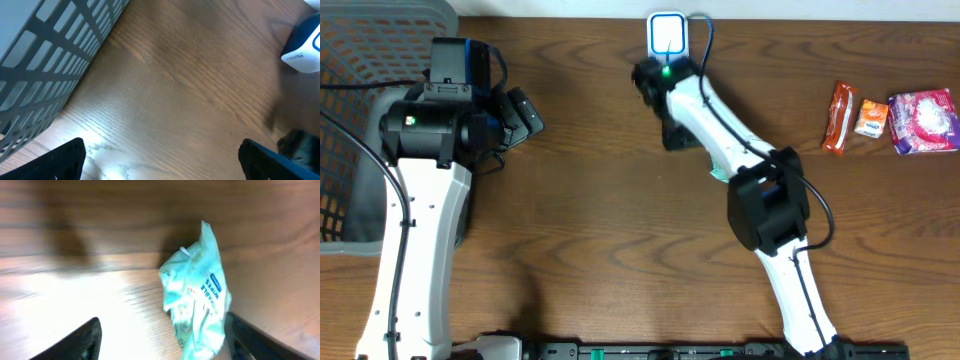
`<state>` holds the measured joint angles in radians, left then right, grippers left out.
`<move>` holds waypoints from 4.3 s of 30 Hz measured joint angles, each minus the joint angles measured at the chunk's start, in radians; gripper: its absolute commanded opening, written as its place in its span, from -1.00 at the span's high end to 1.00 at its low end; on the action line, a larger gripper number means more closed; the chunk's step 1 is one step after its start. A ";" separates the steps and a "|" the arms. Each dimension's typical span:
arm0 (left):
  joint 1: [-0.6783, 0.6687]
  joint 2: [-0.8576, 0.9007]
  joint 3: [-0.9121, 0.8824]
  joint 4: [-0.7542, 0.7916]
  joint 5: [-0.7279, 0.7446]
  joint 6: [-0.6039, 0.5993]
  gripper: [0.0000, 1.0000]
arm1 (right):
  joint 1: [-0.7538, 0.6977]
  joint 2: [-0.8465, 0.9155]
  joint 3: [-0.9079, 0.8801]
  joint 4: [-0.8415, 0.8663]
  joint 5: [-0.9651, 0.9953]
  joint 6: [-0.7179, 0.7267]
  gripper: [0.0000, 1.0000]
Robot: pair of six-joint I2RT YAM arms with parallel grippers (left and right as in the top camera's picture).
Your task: Scan the item barcode
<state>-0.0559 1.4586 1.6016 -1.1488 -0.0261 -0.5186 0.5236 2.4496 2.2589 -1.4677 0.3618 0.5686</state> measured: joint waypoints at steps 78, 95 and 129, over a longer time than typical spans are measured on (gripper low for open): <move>0.000 0.000 0.000 0.001 0.000 0.000 -0.96 | -0.210 -0.023 0.166 0.677 -0.395 -0.331 0.97; 0.000 0.000 0.000 0.001 0.000 0.000 -0.96 | -0.119 -0.021 0.151 0.597 -0.005 -0.290 0.98; 0.000 0.000 0.000 0.001 0.000 0.000 -0.95 | -0.182 -0.019 -0.156 0.255 -0.080 -0.238 0.98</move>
<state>-0.0559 1.4586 1.6016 -1.1481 -0.0261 -0.5186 0.3416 2.4302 2.1033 -1.2125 0.2813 0.3305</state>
